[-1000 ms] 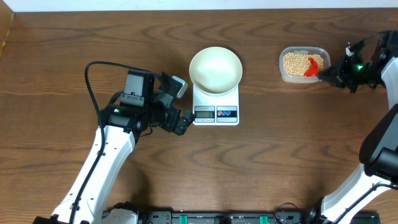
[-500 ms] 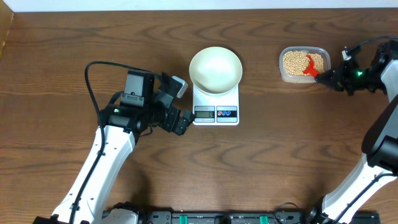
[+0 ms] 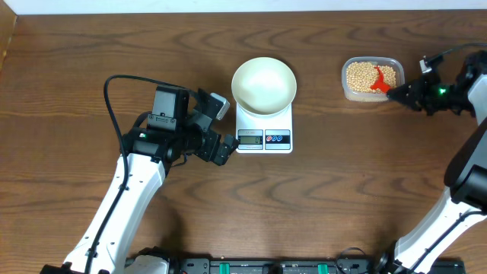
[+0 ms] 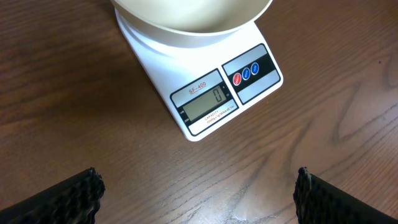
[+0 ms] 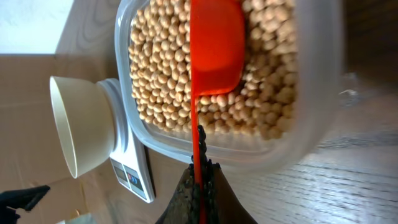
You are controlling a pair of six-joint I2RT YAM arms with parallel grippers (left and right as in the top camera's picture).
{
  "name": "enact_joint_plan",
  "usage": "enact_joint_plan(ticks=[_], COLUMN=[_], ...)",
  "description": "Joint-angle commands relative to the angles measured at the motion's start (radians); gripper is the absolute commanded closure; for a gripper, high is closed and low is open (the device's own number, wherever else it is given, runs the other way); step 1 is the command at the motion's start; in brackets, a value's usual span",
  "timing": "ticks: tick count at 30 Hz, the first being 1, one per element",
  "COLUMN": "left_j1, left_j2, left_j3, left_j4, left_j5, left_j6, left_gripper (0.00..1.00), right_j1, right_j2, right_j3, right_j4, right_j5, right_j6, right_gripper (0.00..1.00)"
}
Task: Scoop item into bowl and weigh 50g on scale
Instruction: 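Drag the scoop through the soybeans with the right gripper to fill it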
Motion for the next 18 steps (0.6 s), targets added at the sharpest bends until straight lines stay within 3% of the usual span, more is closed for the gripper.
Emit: enact_joint_plan(ticks=[1,18], left_j1=[0.0,0.0], left_j2=[0.003,0.003], left_j3=[0.0,0.0], left_j4=[-0.003,-0.003], left_j5=[-0.005,-0.005], left_j6=[0.006,0.006], left_gripper=[0.0,0.0], right_j1=[-0.032,-0.113], right_j2=[0.025,0.024], right_j3=[0.001,0.002], right_j4=[0.011,-0.003], right_j5=[-0.043,-0.201], right_j6=[-0.002,-0.011], right_gripper=[0.99,0.99])
